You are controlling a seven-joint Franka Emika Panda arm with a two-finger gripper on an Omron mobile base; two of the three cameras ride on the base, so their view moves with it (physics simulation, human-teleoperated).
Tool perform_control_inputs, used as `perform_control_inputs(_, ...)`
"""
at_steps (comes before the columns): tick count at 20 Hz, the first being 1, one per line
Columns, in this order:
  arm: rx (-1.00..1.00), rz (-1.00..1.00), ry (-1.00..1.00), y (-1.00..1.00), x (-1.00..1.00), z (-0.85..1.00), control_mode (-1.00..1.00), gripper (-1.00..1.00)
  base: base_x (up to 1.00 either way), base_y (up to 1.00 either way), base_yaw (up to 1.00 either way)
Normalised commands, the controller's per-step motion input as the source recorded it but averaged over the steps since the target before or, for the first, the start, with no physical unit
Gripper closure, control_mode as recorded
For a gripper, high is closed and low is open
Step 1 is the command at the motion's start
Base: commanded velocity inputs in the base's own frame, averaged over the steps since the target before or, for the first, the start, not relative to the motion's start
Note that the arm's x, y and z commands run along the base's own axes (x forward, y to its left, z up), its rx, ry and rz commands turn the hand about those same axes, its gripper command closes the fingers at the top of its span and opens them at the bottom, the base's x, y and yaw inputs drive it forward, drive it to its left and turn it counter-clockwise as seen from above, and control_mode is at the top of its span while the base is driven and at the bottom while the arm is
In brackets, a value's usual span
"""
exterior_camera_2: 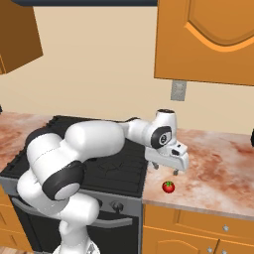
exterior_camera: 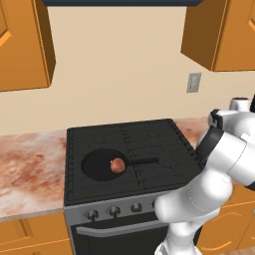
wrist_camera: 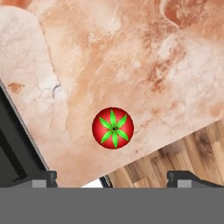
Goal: Place the pan on the front left burner on the stove. Then place the tomato and the onion in the pan and turn on the front left burner.
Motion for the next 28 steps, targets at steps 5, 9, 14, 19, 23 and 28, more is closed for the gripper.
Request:
perform_control_inputs(5,0.04,0.00,-0.02,-0.09,0.00,-0.10,-1.00,-1.00,0.00,0.00,0.00)
perform_control_inputs(9,0.06,0.02,-0.02,-0.05,0.00,-0.19,-1.00,-1.00,0.00,0.00,0.00)
perform_control_inputs(14,0.05,0.01,-0.02,-0.06,0.00,-0.19,-1.00,-1.00,0.00,0.00,0.00)
perform_control_inputs(19,0.02,0.00,-0.02,-0.08,0.00,-0.18,-1.00,-1.00,0.00,0.00,0.00)
perform_control_inputs(23,0.01,0.00,-0.03,-0.05,0.00,-0.17,-1.00,-1.00,0.00,0.00,0.00)
perform_control_inputs(28,0.02,0.00,-0.02,0.00,0.00,-0.13,-1.00,-1.00,0.00,0.00,0.00)
